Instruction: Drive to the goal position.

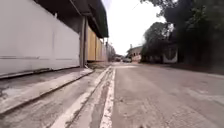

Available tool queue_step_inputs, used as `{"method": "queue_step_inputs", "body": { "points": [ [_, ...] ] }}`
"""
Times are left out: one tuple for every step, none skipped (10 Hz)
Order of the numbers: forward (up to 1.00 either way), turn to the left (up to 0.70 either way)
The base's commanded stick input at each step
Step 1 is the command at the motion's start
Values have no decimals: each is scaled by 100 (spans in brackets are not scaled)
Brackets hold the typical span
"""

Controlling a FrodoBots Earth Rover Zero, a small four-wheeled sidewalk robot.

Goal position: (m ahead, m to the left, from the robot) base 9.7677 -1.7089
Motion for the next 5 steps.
{"method": "queue_step_inputs", "body": {
  "points": [
    [70,0],
    [70,0],
    [70,0],
    [70,0],
    [70,3]
  ]
}}
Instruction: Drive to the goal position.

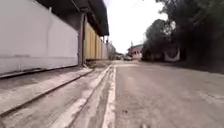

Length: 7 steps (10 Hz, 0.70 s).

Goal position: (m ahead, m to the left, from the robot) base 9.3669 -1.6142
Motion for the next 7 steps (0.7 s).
{"method": "queue_step_inputs", "body": {
  "points": [
    [70,6],
    [70,17],
    [70,10],
    [70,2],
    [70,0],
    [70,2],
    [70,0]
  ]
}}
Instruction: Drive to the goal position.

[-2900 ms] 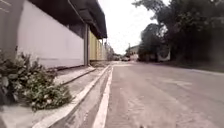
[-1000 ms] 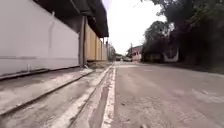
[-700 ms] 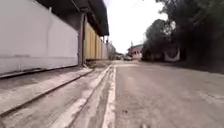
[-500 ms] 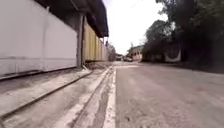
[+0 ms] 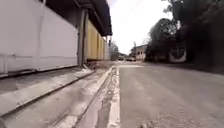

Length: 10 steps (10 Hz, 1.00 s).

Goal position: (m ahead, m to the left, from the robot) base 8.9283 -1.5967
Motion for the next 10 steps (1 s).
{"method": "queue_step_inputs", "body": {
  "points": [
    [70,0],
    [70,0],
    [70,0],
    [70,0],
    [70,0],
    [70,0],
    [70,0],
    [70,0],
    [70,0],
    [70,-1]
  ]
}}
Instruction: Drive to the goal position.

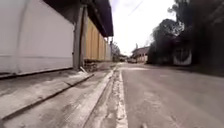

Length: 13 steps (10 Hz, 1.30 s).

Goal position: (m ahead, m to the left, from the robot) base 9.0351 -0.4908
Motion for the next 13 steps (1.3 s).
{"method": "queue_step_inputs", "body": {
  "points": [
    [70,-9],
    [70,-34],
    [70,-34],
    [70,-34],
    [70,-34],
    [70,-34],
    [70,-13],
    [70,-4],
    [70,-1],
    [70,0],
    [70,0],
    [70,0],
    [70,0]
  ]
}}
